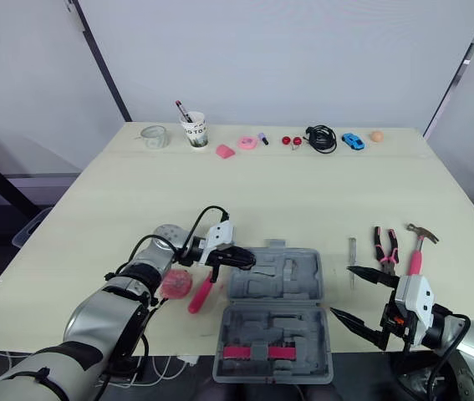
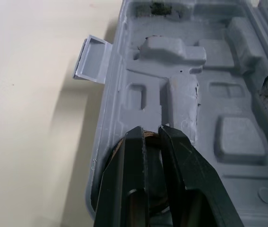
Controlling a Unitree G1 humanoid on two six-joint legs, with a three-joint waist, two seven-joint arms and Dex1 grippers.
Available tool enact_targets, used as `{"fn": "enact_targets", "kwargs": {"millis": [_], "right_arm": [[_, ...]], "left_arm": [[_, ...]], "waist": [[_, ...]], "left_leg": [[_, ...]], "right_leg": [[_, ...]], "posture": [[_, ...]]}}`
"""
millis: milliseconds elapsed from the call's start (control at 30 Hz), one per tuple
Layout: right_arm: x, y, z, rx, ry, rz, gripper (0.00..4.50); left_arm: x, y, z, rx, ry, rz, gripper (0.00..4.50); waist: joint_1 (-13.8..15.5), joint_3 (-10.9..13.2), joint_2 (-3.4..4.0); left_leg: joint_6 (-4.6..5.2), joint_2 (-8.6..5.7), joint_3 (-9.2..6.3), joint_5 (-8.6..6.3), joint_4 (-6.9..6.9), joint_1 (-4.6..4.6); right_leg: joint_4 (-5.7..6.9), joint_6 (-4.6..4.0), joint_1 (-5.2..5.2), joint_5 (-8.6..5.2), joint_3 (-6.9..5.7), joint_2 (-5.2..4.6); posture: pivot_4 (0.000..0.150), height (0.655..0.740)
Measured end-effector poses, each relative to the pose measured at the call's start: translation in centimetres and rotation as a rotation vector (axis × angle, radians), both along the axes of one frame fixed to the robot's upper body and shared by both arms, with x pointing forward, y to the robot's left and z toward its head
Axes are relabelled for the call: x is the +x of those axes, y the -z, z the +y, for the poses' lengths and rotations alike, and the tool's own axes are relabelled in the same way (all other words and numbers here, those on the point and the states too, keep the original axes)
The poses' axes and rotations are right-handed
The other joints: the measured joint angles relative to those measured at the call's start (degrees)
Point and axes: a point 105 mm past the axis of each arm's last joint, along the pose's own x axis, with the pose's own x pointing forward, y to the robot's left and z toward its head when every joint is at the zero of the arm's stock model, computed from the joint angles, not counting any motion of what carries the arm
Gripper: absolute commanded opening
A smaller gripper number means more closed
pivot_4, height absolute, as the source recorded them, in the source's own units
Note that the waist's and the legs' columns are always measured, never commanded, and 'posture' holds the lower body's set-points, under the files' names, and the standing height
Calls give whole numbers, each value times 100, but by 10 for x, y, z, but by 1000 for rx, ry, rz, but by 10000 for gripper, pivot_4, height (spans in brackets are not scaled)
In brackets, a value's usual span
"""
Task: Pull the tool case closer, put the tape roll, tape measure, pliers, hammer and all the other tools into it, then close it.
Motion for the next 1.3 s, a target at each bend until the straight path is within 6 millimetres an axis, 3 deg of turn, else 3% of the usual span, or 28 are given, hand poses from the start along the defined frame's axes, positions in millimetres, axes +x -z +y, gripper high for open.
{"fn": "enact_targets", "kwargs": {"millis": [167, 233, 267, 300, 367, 533, 667, 700, 800, 867, 1300], "right_arm": [[3, -2, 1, 11, 7, -11, 45000], [8, -2, -2, 17, 39, -13, 45000], [13, 1, -7, 13, 82, -9, 45000], [20, 3, -23, 14, 178, -6, 45000], [21, 2, -28, 15, 206, -10, 45000], [23, 1, -48, 27, 300, -16, 45000], [19, 8, -62, 31, 361, 9, 45000], [16, 12, -71, 30, 404, 28, 45000], [13, 17, -82, 30, 454, 47, 45000], [7, 20, -91, 28, 489, 65, 45000], [-34, 34, -124, 22, 564, 186, 45000]], "left_arm": [[-1, -9, -1, -76, 2, -2, 5682], [2, -33, 1, -170, 5, -67, 5682], [3, -42, 11, -212, -25, -105, 5682], [-1, -55, 34, -300, -119, -133, 5682], [-3, -57, 42, -321, -161, -137, 5682], [-26, -51, 94, -324, -390, -117, 5682], [-54, -39, 130, -290, -535, -89, 17238], [-70, -32, 145, -270, -603, -73, 22321], [-88, -26, 159, -253, -681, -60, 33793], [-103, -23, 168, -244, -734, -54, 44568], [-164, -1, 198, -228, -1007, 5, 44568]], "waist": [[-3, 1, -1], [4, 0, -1], [-13, 0, 0], [-40, 0, 1], [-44, 0, 2], [-68, -2, 5], [-74, -2, 6], [-73, -2, 6], [-39, -2, 6], [-17, -2, 7], [-5, -12, 10]], "left_leg": [[0, 1, 0, 0, 0, -2], [0, 2, 0, 0, 0, -2], [0, 4, -3, 0, 0, 1], [0, 6, -8, 0, -2, 5], [0, 8, -20, 0, -2, 7], [-1, 19, -22, 0, -6, 16], [-1, 26, -16, -1, -12, 19], [-2, 25, -12, -1, -16, 22], [-2, 23, -3, -1, -16, 26], [-2, 23, -1, -1, -16, 29], [-4, 22, 9, -2, -57, 34]], "right_leg": [[1, 0, -1, 0, 0, 0], [1, 0, -1, 0, -1, -1], [3, -1, -1, 0, 3, -1], [5, -1, -2, 0, 8, -1], [8, -1, -2, 0, 9, -2], [15, -2, 0, 0, 12, -8], [14, -3, -1, -1, 11, -25], [12, -21, 0, -11, 10, -36], [12, -26, 0, -14, 11, -46], [10, -27, 0, -14, 11, -52], [-38, -28, -2, -15, 11, -100]], "posture": [[1500, 7400], [1500, 7400], [1500, 7400], [1500, 7400], [1500, 7400], [1500, 7400], [1500, 7400], [1500, 7400], [1500, 7400], [1500, 7400], [1500, 7400]]}}
